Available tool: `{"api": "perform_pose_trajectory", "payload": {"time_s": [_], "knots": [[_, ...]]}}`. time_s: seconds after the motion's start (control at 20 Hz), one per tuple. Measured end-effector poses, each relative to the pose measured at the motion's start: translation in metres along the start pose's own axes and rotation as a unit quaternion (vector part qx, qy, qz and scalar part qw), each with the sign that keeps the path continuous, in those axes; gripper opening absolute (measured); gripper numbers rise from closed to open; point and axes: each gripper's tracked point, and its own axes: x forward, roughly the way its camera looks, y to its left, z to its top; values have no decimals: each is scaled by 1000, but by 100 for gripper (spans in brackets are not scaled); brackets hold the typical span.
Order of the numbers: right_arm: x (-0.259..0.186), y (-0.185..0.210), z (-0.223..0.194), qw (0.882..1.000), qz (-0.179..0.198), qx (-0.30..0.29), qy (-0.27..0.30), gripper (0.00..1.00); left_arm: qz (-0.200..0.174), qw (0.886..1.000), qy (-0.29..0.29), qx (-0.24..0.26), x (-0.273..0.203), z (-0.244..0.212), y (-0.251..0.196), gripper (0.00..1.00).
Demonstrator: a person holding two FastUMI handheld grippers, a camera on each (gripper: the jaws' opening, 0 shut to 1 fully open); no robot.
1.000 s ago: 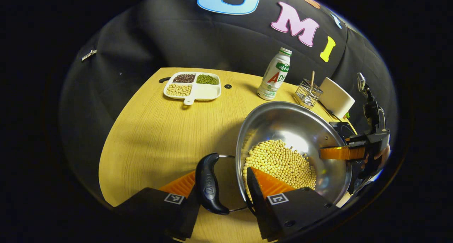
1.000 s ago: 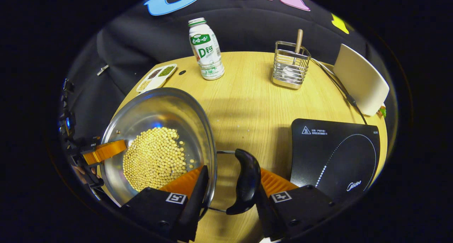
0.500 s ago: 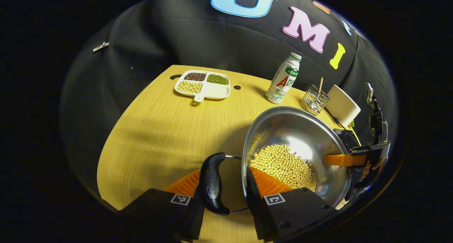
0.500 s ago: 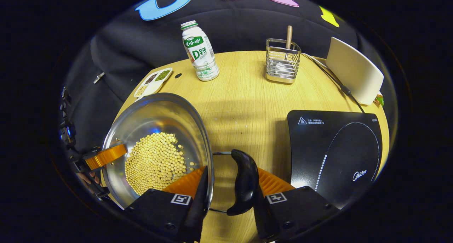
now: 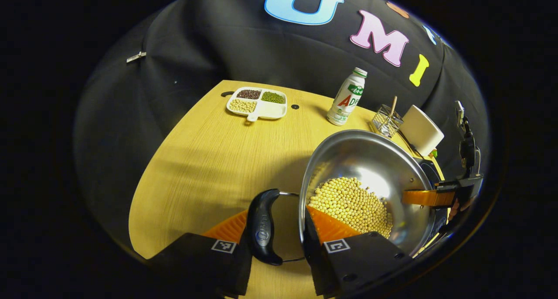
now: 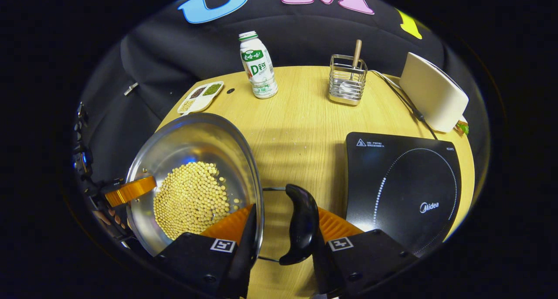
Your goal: First push the handle of the pot to place it horizontally, then grasp the pot with both hands and set it on the induction cooktop.
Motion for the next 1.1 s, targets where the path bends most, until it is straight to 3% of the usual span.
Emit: {"api": "perform_pose_trajectory", "payload": {"time_s": [0.05,0.1,0.3,0.35,0.4,0.55,0.6,0.8,0.85,0.9,1.1], "knots": [[-7,-1,-1,1000,-1,-1,-1,58,-1,1000,-1,-3,-6,-1,-4,58],[-15,-3,-1,1000,-3,-4,-3,62,-3,1000,-3,-4,-13,-2,-8,56],[-48,-18,-3,1000,-13,2,-8,61,-10,1000,-6,0,-31,-4,-32,56],[-54,-22,-4,1000,-14,4,-8,58,-11,1000,-7,3,-34,-4,-39,56],[-60,-21,-5,1000,-15,6,-10,62,-11,1000,-8,5,-39,-2,-45,56],[-80,-33,-4,1000,-9,6,-11,62,-5,1000,-14,12,-50,1,-66,56],[-85,-39,-3,1000,-7,7,-10,58,-3,1000,-14,13,-52,2,-74,56],[-101,-69,2,1000,-5,8,-15,62,-5,1000,-8,13,-54,0,-109,58],[-104,-77,1,1000,-5,11,-14,57,-6,1000,-5,14,-52,0,-118,58],[-107,-86,1,1000,-5,14,-13,61,-8,1000,-3,17,-52,-1,-125,58],[-115,-126,-2,999,-13,28,-9,62,-15,999,5,30,-38,-2,-167,58]]}}
